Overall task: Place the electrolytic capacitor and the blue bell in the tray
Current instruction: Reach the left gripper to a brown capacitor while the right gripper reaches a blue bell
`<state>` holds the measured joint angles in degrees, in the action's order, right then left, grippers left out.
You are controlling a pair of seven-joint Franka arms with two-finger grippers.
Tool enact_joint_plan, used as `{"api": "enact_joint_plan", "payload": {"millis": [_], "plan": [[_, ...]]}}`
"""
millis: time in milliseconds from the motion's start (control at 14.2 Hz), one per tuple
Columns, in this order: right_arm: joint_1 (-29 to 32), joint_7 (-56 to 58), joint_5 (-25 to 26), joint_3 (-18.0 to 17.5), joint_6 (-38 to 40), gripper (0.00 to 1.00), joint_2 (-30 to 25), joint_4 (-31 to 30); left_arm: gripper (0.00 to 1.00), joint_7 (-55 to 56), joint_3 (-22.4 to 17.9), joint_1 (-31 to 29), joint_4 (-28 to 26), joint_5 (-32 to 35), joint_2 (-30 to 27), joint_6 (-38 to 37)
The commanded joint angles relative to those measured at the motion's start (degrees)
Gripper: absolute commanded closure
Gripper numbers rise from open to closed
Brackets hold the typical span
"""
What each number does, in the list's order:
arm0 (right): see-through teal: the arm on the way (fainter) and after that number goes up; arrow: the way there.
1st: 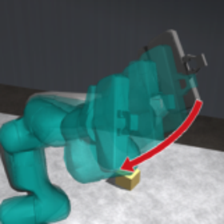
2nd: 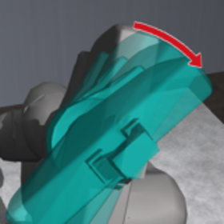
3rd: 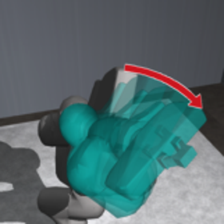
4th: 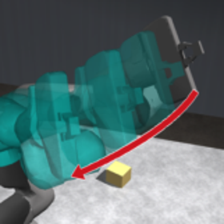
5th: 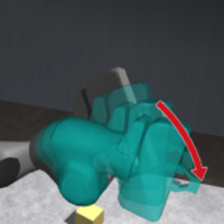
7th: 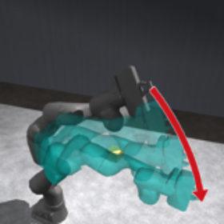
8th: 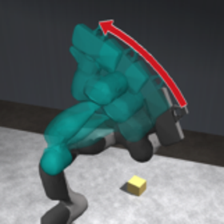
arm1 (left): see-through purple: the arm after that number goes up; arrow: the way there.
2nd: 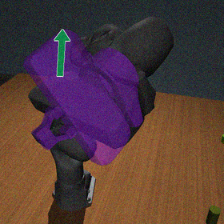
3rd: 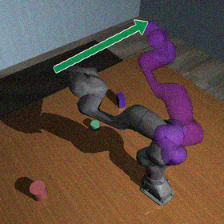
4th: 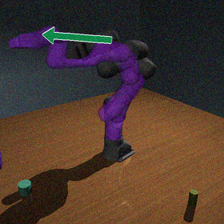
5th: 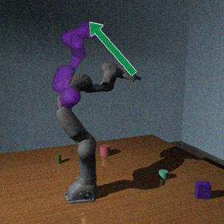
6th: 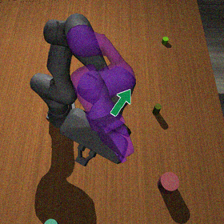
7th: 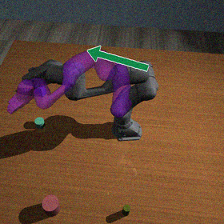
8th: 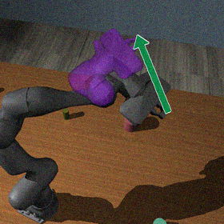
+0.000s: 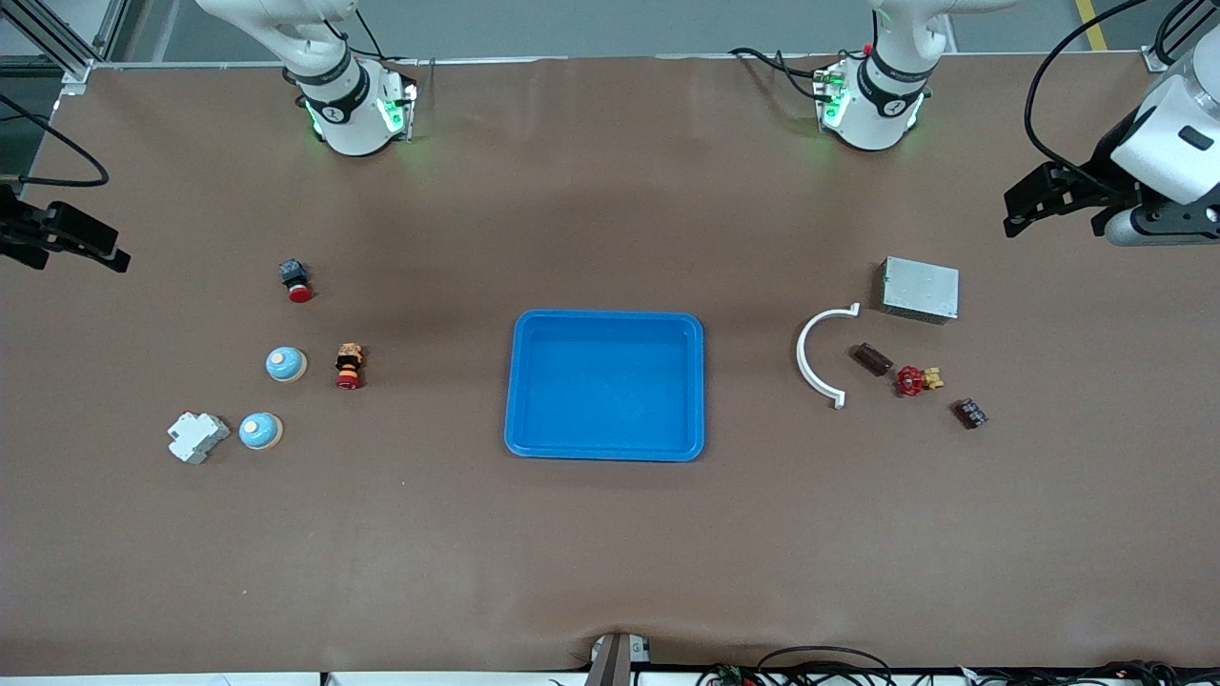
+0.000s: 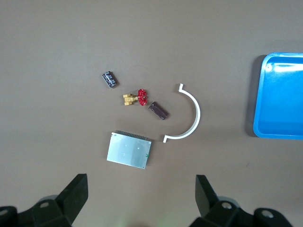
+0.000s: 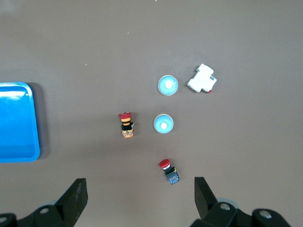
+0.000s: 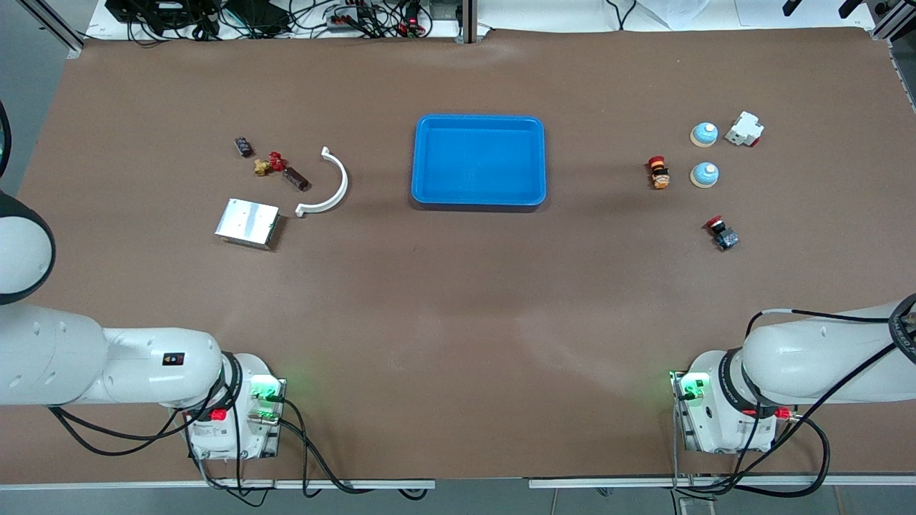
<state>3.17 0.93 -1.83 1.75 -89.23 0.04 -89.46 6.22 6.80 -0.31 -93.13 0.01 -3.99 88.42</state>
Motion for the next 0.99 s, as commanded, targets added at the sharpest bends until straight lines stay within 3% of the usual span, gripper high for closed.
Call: {"api": "enact_joint_plan", "payload": {"millis": [0, 282, 635, 917], "plan": [[0.53, -0.4, -0.81, -0.25, -0.69, 0.0, -1.89, -1.86, 0.0, -0.59, 0.06, -0.21, 1.37, 0.52, 0.65, -1.32], [0.44, -0.4, -0.81, -0.25, -0.69, 0.0, -1.8, -1.86, 0.0, -0.59, -0.73, -0.48, 1.64, 0.52, 1.08, -1.41], [0.61, -0.4, -0.98, -0.34, -1.65, 0.0, -1.63, -1.77, 0.0, -1.64, -3.99, -2.57, 1.55, 1.39, 8.1, -0.98], [1.49, -0.4, -0.9, -0.25, -4.19, 0.0, -2.06, -5.44, 0.0, -1.04, -3.98, -5.04, -4.41, 3.16, 11.28, 7.61]]}}
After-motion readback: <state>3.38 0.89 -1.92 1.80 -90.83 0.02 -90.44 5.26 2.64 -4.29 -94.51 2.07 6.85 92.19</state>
